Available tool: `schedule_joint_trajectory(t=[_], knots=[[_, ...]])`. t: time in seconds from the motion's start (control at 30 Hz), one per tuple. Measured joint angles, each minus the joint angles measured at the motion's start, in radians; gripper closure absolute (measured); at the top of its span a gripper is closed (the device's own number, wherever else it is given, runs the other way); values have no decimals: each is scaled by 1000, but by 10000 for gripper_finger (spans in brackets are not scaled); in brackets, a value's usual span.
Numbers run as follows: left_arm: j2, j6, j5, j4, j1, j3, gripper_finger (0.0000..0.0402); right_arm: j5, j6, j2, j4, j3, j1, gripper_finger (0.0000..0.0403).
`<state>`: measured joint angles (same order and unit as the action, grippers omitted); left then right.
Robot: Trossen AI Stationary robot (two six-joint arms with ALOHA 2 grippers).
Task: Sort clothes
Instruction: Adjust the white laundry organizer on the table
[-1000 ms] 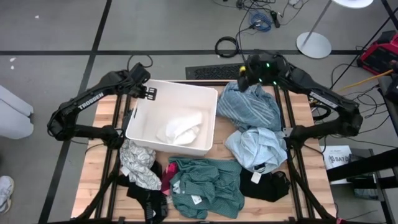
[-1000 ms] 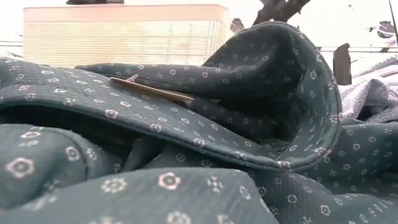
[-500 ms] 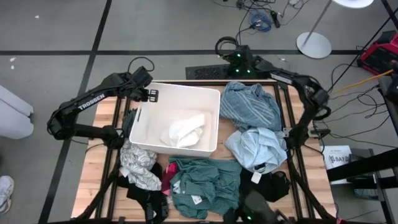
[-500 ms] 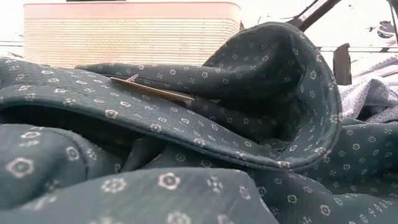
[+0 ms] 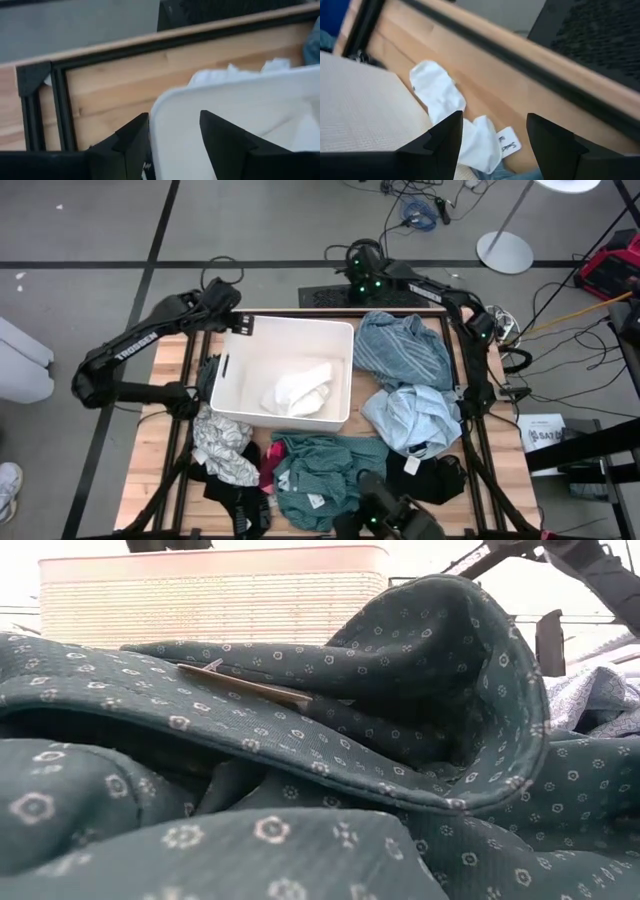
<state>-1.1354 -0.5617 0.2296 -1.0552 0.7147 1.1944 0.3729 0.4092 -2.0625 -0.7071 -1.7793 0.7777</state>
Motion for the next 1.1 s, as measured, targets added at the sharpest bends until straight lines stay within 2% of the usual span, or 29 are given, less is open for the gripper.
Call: schedule_joint_trajectory(t=[0.23,0.43,0.57,0.77,0.87,1.03,1.1], knots=[[35,0,14,-20,1,3,212,21,-7,-100,-105,-39,-62,195],[35,0,15,-19,5,3,212,16,-9,-145,-92,-39,-121,195],[34,-1,14,-25,5,3,212,-92,-46,-170,-107,-39,-164,195],[35,-8,7,-28,5,3,212,-123,-109,-229,-161,-39,-190,202],[35,-8,7,-28,5,3,212,-165,-159,-243,-191,-43,-190,241],[35,-8,7,-28,5,3,212,-174,-216,-246,-206,-43,-169,370],[35,-8,7,-28,5,3,212,-166,-235,-243,-209,-42,-160,390]])
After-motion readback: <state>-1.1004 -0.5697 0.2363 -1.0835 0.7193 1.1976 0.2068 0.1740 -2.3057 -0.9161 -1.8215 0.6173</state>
